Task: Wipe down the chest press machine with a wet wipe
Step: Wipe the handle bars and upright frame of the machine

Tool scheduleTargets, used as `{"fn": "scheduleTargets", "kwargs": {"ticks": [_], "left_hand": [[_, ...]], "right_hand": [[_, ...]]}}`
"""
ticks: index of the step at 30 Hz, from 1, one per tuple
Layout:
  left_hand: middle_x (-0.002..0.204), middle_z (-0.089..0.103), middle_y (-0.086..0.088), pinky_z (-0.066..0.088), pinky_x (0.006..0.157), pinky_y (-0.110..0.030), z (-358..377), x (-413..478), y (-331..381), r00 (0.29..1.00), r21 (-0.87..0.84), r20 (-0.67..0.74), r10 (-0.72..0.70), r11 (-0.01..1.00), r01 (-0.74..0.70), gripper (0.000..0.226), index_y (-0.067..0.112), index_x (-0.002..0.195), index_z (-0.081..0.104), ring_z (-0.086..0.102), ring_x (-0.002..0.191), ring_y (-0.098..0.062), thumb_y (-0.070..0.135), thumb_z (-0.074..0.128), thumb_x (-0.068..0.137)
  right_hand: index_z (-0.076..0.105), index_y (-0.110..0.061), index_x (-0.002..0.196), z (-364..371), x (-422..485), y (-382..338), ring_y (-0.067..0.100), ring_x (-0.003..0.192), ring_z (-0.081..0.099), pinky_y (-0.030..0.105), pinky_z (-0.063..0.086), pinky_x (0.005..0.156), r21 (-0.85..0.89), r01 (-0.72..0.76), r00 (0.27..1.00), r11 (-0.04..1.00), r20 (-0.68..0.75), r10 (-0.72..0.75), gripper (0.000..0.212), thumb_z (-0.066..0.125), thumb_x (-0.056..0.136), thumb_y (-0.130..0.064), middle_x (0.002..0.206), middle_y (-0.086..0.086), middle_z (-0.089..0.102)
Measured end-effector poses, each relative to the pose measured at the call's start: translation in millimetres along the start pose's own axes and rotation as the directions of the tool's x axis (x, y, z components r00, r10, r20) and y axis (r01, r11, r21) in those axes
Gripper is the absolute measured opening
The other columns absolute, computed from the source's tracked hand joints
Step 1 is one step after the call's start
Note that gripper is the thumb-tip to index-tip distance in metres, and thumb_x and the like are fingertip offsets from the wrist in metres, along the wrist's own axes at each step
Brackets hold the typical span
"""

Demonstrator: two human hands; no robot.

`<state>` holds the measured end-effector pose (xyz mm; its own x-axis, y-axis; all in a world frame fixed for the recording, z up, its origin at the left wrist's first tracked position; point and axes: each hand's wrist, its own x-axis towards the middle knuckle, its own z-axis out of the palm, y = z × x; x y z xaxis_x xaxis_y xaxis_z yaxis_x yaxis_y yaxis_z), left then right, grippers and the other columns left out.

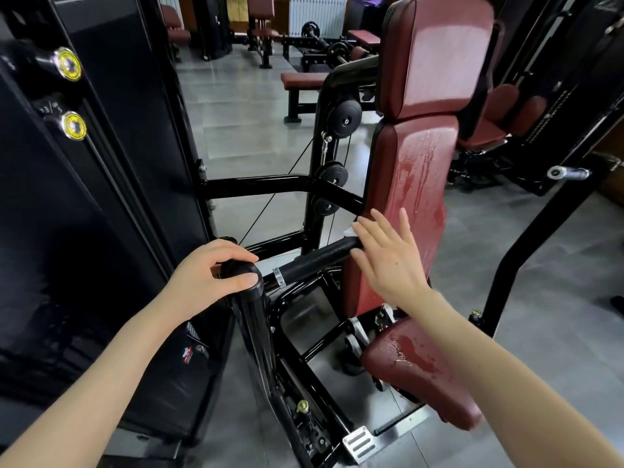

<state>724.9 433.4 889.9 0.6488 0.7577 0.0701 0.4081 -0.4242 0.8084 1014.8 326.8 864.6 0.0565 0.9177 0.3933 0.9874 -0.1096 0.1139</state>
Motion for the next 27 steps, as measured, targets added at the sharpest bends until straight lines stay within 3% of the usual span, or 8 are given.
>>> {"fn": "scheduleTargets", "kwargs": {"ticks": [3, 6, 9, 14, 17, 21, 24, 27], "left_hand": [[0.106, 0.059, 0.022, 0.035, 0.085, -0.011, 0, -2, 1, 1.0, -0.018, -0.012, -0.004, 1.0, 0.004, 0.037, 0.046, 0.093, 0.067, 0.052, 0.106, 0.006, 0.058, 0.063, 0.058], [0.11, 0.06, 0.018, 0.035, 0.09, -0.014, 3, -4, 1, 0.999, -0.001, -0.032, -0.018, 1.0, 0.018, 0.023, 0.041, 0.095, 0.069, 0.051, 0.111, 0.001, 0.039, 0.074, 0.072], [0.115, 0.059, 0.019, 0.034, 0.096, -0.018, 5, -8, 1, 0.998, 0.033, -0.065, -0.011, 0.999, 0.013, 0.025, 0.036, 0.102, 0.067, 0.049, 0.115, 0.0, 0.034, 0.071, 0.078], [0.115, 0.059, 0.019, 0.03, 0.091, -0.007, 9, -11, 4, 0.993, -0.002, -0.111, -0.04, 0.999, 0.04, 0.025, 0.031, 0.104, 0.068, 0.048, 0.114, 0.004, 0.02, 0.069, 0.081], [0.116, 0.059, 0.02, 0.028, 0.09, -0.002, 10, -13, 6, 0.991, -0.027, -0.12, -0.057, 0.998, 0.054, 0.025, 0.033, 0.103, 0.068, 0.048, 0.114, 0.007, 0.02, 0.069, 0.082], [0.116, 0.059, 0.021, 0.029, 0.091, -0.002, 9, -15, 8, 0.989, -0.07, -0.119, -0.091, 0.994, 0.083, 0.027, 0.033, 0.105, 0.067, 0.048, 0.113, 0.01, 0.02, 0.069, 0.082], [0.113, 0.062, 0.015, 0.041, 0.082, -0.005, 10, -19, 8, 0.97, -0.232, -0.146, -0.196, 0.96, 0.159, 0.036, 0.032, 0.111, 0.064, 0.057, 0.101, 0.009, 0.013, 0.07, 0.081], [0.111, 0.065, 0.014, 0.045, 0.079, -0.009, 9, -24, 8, 0.947, -0.34, -0.185, -0.262, 0.921, 0.189, 0.043, 0.029, 0.116, 0.062, 0.06, 0.096, 0.006, 0.007, 0.07, 0.08]], "right_hand": [[0.059, -0.005, 0.122, 5, 4, -38, 0.031, 0.125, 0.047, 0.053, 0.012, 0.115, 0.054, 0.01, 1.0, 0.999, -0.005, -0.01, 0.049, 0.034, 0.096, -0.038, 0.124, 0.009, 0.06], [0.058, -0.007, 0.121, 12, -1, -91, 0.028, 0.121, 0.048, 0.052, 0.013, 0.116, 0.148, 0.157, 0.987, 0.976, -0.004, -0.158, 0.041, 0.039, 0.094, -0.032, 0.122, 0.006, 0.058], [0.052, -0.01, 0.129, 12, -6, -79, 0.025, 0.125, 0.046, 0.05, 0.013, 0.116, 0.14, 0.257, 0.966, 0.956, -0.02, -0.257, 0.041, 0.041, 0.093, -0.028, 0.13, 0.005, 0.055], [0.055, -0.008, 0.123, 10, 0, 9, 0.027, 0.119, 0.051, 0.048, 0.007, 0.117, 0.147, -0.056, 0.997, 0.988, -0.038, 0.062, 0.04, 0.032, 0.096, -0.025, 0.124, 0.006, 0.058], [0.052, -0.002, 0.126, 13, -1, 1, 0.033, 0.125, 0.047, 0.044, 0.005, 0.117, 0.252, -0.132, 0.986, 0.959, -0.063, 0.153, 0.041, 0.029, 0.098, -0.02, 0.131, 0.012, 0.052], [0.041, -0.002, 0.139, 19, -24, -25, 0.035, 0.139, 0.03, 0.053, -0.006, 0.115, 0.016, -0.163, 0.985, 0.987, -0.062, 0.164, 0.048, 0.029, 0.097, -0.022, 0.148, 0.016, 0.038], [0.042, 0.0, 0.138, 20, -31, -38, 0.036, 0.137, 0.033, 0.06, 0.003, 0.114, -0.014, -0.049, 0.995, 0.999, -0.085, 0.047, 0.049, 0.042, 0.092, -0.016, 0.147, 0.017, 0.038], [0.055, 0.002, 0.126, 19, -15, -63, 0.042, 0.123, 0.048, 0.06, 0.026, 0.11, 0.112, 0.127, 0.991, 0.986, -0.062, -0.121, 0.058, 0.062, 0.069, 0.007, 0.134, 0.018, 0.053]]}}
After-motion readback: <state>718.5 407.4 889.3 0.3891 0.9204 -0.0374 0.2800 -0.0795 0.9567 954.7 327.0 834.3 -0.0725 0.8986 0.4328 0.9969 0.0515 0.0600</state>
